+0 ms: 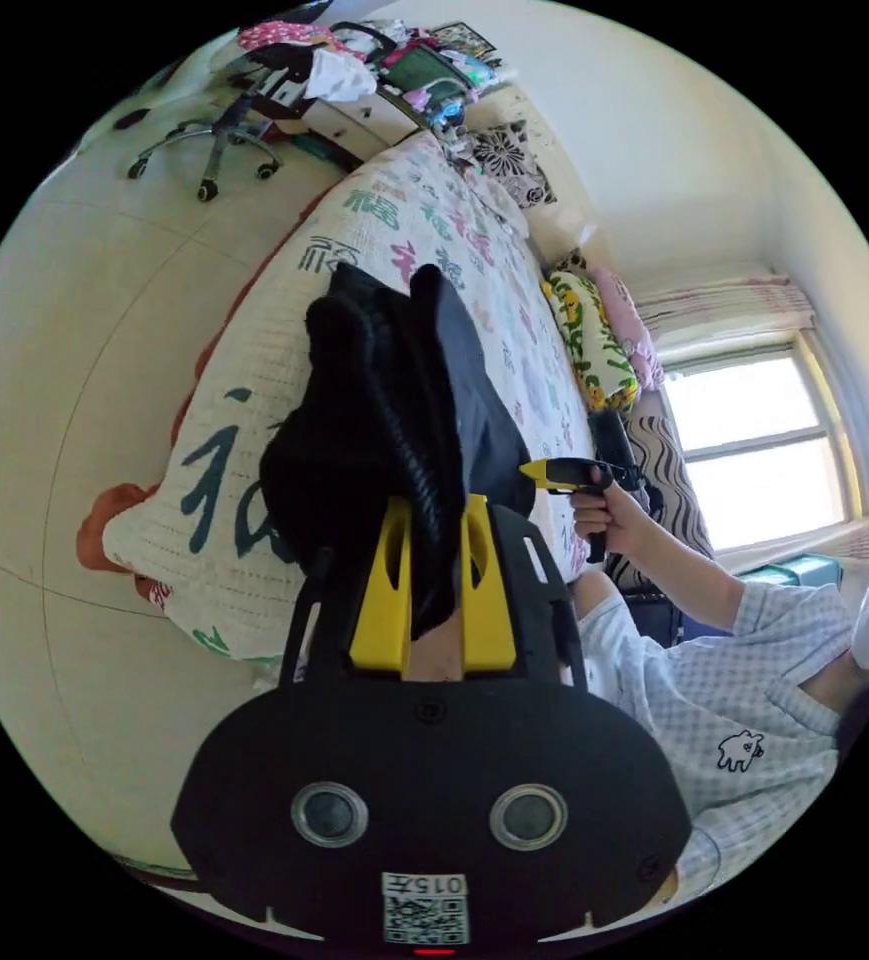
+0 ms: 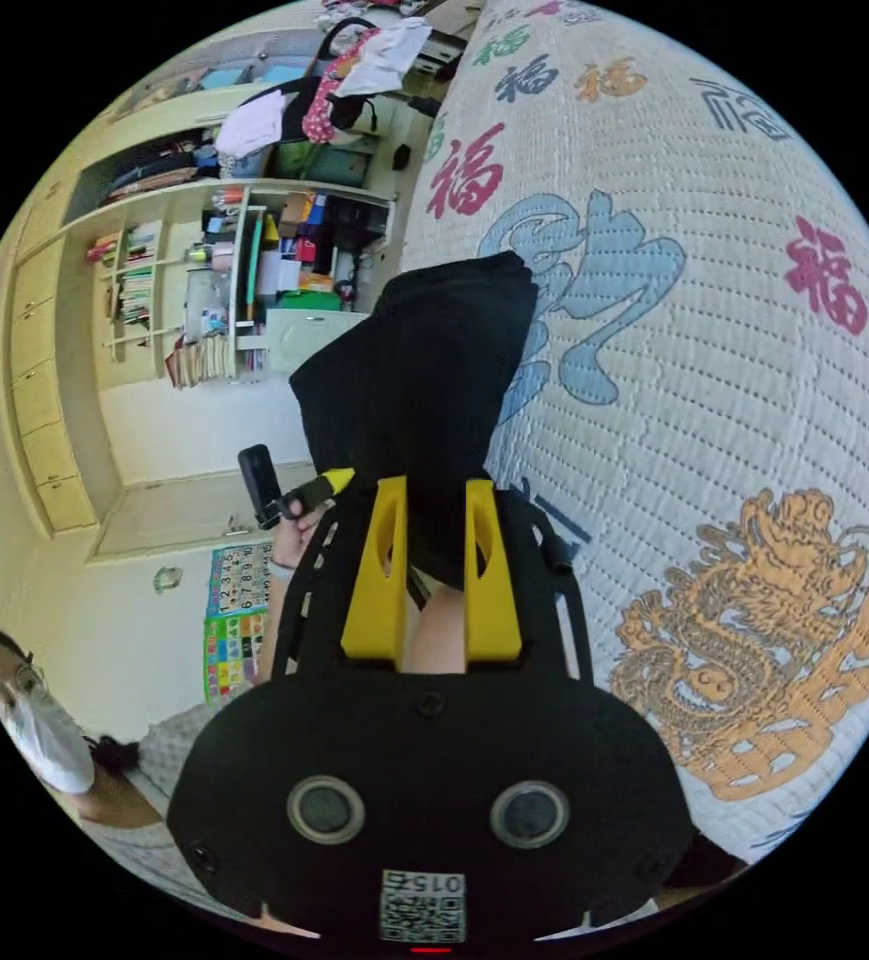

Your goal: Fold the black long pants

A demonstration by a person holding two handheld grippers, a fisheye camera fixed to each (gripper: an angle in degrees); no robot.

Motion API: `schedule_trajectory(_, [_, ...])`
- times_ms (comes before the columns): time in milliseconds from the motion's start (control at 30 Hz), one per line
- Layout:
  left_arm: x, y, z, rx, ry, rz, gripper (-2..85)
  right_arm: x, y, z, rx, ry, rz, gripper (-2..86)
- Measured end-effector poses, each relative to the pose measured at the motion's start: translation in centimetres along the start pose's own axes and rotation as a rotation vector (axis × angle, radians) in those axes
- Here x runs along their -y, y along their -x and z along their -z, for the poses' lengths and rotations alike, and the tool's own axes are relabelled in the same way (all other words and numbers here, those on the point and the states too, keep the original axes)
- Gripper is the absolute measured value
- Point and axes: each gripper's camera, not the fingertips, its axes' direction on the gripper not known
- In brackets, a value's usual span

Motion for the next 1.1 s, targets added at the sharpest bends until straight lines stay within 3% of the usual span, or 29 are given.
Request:
schedule_trajectory(167, [-1.6,-1.4,4.3,0.138,-0.197,0.02,11.0,0.0,2.1,0.5,-0.098,0.055,0.128,9.8])
schedule_trajectory(233, [-0.3,-1.3,3.3,0.187,-0.148,0.044,12.4,0.7,2.7,-0.8,-0.144,0.1,0.154,10.6])
schedule_trajectory(367, [3.0,-1.7,-0.4,0.092,-0.03,0.004,7.7,0.9,2.8,-1.8,-0.209,0.098,0.142,8.1])
schedule_trajectory(600, [9.9,-12.1,-1.3,0.367,0.029,-0.37,6.0,0.6,2.3,0.8,-0.147,0.032,0.136,6.9])
schedule_trajectory(733, [12.5,-8.0,-5.7,0.489,0.253,-0.221,7.7,0.8,2.5,1.5,-0.227,0.045,0.15,9.1])
schedule_trajectory(933, [8.9,-7.5,-2.0,0.363,0.044,-0.127,11.6,0.9,2.2,4.6,-0.321,0.002,0.153,10.3])
schedule_trajectory(1100, [7.9,-5.1,-4.8,0.297,0.12,-0.024,18.8,1.8,0.5,3.6,-0.253,0.063,0.11,11.4])
